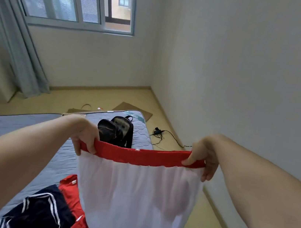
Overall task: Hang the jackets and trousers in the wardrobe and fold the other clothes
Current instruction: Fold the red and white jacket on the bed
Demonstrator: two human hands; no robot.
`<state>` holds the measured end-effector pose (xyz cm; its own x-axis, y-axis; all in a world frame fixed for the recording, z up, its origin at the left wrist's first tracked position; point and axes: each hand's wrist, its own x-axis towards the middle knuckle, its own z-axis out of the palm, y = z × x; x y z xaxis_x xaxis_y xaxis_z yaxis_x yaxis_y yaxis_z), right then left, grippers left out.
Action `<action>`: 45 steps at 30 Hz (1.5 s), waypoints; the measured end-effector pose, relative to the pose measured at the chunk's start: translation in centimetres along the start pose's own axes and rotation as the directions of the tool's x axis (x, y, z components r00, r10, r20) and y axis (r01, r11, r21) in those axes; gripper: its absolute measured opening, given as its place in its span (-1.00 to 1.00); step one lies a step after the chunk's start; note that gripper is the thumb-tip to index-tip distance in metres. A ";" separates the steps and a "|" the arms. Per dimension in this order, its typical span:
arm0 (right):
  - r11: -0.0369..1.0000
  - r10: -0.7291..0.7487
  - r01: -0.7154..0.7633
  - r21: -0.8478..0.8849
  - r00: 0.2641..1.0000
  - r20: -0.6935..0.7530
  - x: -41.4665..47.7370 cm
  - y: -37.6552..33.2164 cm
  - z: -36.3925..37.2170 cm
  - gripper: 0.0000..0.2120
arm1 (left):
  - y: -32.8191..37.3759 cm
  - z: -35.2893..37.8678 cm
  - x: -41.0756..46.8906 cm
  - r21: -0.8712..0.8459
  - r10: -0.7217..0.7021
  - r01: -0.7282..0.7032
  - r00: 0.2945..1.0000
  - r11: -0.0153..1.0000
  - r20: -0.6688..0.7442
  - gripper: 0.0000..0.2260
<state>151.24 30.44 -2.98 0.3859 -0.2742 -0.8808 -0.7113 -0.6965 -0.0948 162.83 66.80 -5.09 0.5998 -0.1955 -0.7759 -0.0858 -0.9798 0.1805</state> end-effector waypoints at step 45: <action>0.283 -0.587 0.299 -0.911 0.805 0.081 44.2 5.6 31.2 -0.67 | -12.0 47.9 29.9 0.469 0.082 0.001 0.985 0.883 -0.155 -0.55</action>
<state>146.02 35.10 -56.95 0.6808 0.2421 -0.6914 0.4490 -0.8836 0.1327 143.65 70.73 -59.40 0.7067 -0.2660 -0.6556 -0.4487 -0.8850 -0.1246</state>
